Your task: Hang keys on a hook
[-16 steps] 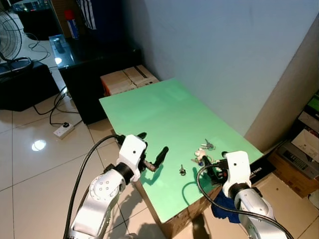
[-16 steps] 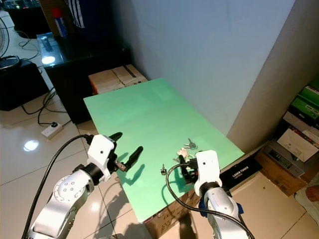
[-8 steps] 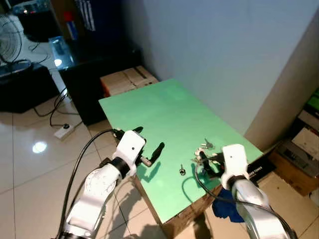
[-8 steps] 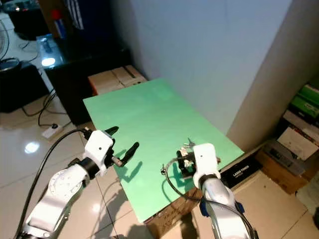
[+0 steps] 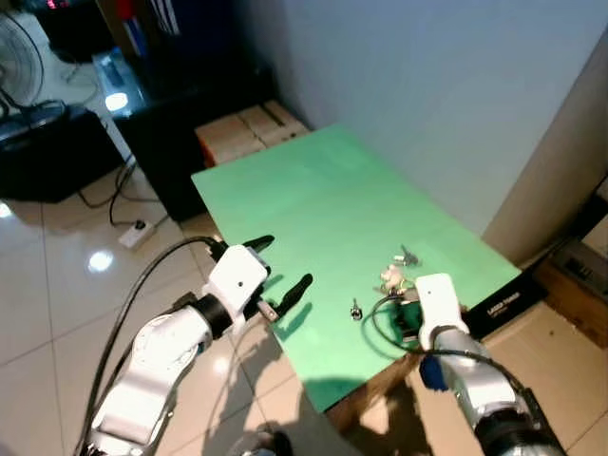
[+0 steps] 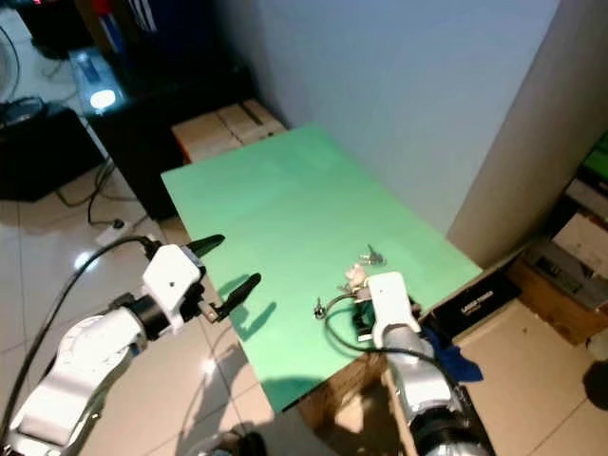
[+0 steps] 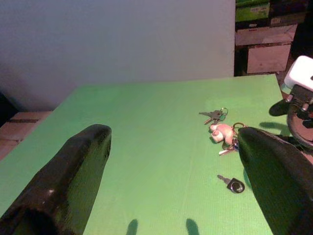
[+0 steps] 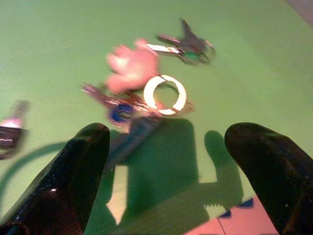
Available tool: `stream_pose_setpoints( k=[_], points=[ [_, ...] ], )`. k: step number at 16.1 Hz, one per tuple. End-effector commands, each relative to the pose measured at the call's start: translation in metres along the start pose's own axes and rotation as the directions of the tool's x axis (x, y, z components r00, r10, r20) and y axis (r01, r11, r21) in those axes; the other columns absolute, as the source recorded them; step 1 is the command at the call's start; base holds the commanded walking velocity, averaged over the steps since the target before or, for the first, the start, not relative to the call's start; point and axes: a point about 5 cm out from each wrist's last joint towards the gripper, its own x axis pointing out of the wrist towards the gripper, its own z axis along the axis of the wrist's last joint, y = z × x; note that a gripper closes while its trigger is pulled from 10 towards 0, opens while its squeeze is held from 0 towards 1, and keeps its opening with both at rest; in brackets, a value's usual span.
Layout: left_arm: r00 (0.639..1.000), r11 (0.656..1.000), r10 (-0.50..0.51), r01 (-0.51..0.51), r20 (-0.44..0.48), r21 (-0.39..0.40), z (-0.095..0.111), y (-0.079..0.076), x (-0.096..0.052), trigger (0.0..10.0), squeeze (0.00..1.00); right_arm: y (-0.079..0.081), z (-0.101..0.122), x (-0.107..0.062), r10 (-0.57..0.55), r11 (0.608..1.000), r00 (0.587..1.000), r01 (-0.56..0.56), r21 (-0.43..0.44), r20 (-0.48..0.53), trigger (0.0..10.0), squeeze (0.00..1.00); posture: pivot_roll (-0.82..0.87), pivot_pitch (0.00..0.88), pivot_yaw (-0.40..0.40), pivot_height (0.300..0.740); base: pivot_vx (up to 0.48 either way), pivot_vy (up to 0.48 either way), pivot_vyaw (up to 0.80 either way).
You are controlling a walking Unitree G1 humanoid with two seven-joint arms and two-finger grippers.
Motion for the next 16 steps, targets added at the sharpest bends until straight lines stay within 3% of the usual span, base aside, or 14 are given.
stream_pose_setpoints(
  k=[1,3,8,15,16],
  points=[
    [1.0,1.0,-0.012,0.012,0.006,0.004,0.007,0.003,-0.007,10.0,0.18,-0.008,-0.001,0.004,-0.039,0.998,0.999,0.039,0.049,-0.009,10.0,0.0,0.08,0.187,0.114,0.74,0.0,0.0,0.0],
    [0.999,0.999,-0.029,0.029,0.014,0.014,0.011,0.002,-0.01,10.0,0.18,-0.011,-0.004,0.006,-0.056,0.997,0.998,0.057,0.057,-0.02,10.0,0.0,0.1,0.194,0.126,0.74,0.0,0.0,0.0],
    [0.999,0.999,-0.044,0.043,0.008,0.028,0.019,0.006,-0.017,10.0,0.18,-0.011,0.016,0.012,-0.013,0.995,0.994,0.002,0.104,0.111,10.0,0.0,0.12,0.203,0.148,0.74,0.0,0.0,0.0],
    [0.996,0.996,-0.087,0.087,-0.015,0.037,0.021,0.003,-0.022,10.0,0.19,0.002,0.007,0.015,0.095,0.987,0.993,-0.104,0.122,0.077,10.0,0.0,0.14,0.21,0.163,0.74,0.0,0.0,0.0],
    [0.996,0.995,-0.088,0.088,-0.016,0.037,0.021,0.002,-0.022,10.0,0.19,0.003,0.007,0.015,0.106,0.985,0.992,-0.114,0.133,0.072,9.2,0.0,0.14,0.21,0.164,0.74,0.0,0.0,0.0]
  ],
)
